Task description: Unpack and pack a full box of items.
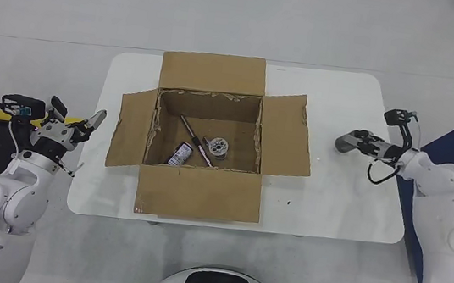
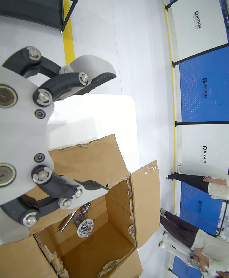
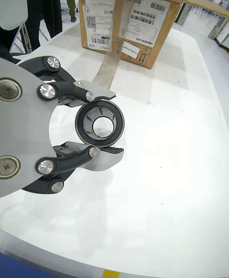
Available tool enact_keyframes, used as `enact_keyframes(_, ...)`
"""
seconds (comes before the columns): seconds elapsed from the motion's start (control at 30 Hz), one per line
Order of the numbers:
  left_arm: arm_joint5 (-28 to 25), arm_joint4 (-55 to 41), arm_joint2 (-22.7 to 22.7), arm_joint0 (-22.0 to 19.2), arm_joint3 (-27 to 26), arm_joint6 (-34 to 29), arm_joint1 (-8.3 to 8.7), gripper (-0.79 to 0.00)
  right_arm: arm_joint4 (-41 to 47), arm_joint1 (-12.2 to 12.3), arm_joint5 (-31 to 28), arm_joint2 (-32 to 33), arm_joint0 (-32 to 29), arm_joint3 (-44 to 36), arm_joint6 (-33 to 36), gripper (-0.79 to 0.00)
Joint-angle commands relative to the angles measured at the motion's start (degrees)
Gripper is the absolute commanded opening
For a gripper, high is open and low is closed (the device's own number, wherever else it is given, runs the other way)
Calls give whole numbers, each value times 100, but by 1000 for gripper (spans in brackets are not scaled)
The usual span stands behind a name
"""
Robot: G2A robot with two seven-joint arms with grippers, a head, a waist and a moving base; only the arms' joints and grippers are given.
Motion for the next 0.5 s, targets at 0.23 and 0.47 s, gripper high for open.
enact_keyframes(0.23,0,0,0,0,0,0,0,0,-224,-10,240,-391,324,329,190,-785)
enact_keyframes(0.47,0,0,0,0,0,0,0,0,-84,-1,160,-515,377,338,123,-40)
